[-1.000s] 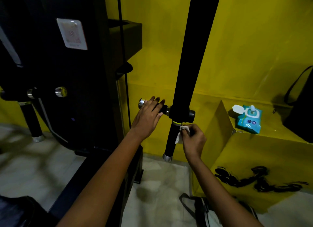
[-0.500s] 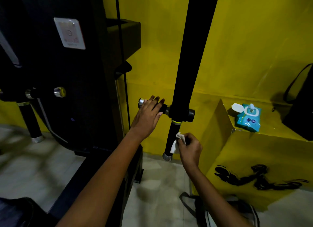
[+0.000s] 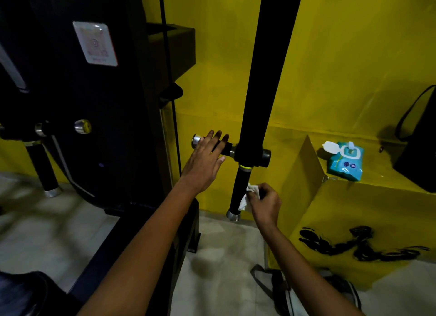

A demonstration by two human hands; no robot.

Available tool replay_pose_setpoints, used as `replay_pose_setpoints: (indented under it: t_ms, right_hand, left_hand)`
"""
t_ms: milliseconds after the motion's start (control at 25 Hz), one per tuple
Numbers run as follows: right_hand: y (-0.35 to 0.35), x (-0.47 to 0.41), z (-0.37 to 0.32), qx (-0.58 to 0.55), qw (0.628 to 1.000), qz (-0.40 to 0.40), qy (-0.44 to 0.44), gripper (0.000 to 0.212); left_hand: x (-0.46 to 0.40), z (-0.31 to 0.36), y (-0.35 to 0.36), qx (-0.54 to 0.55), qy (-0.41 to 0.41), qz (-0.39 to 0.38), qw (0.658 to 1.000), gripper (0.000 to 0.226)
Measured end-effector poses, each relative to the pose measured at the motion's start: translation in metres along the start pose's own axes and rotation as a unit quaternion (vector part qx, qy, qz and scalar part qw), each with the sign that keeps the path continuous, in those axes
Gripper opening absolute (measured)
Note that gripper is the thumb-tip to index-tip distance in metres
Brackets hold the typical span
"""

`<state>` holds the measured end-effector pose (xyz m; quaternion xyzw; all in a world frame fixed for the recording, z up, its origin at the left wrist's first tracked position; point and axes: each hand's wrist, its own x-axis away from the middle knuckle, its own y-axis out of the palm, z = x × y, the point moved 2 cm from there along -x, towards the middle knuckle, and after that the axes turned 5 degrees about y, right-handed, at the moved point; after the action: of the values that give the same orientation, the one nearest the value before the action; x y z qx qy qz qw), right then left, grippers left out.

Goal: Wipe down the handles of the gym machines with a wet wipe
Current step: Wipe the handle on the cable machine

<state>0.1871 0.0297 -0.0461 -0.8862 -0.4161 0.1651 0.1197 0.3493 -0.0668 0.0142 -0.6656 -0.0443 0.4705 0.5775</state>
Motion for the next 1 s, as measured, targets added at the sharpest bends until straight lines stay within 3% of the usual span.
replay_pose_setpoints:
  t_ms: [200,400,640,800,1000]
  right_hand:
    - [0.001,0.014,0.002,0.0,1.0,0.002,-0.016,0.024]
    - [0.0,-0.001,-0.003,-0.008,1.0,0.008,0.0,0.016]
    - [0.003,0.01,0.008,0.018,0.999,-0.022,0.022,0.016]
    - [0.001,0.003,0.001,-0.005,1.0,0.01,0.014,0.015]
    - [0.007,0.013,0.012,0.02,0.999,-0.006,0.043,0.019]
  left_hand:
    - [0.0,0.002,0.004,0.005,-0.016,0.017,1.0,0.052]
    - [0.0,0.002,0.006,-0.011,-0.022,0.029,0.999,0.053]
    - [0.003,0.006,0.009,0.007,-0.035,0.076,0.996,0.048]
    - [0.004,0.007,0.011,0.003,-0.037,0.084,0.996,0.047]
    - [0.004,0.005,0.013,0.0,-0.03,0.095,0.995,0.047]
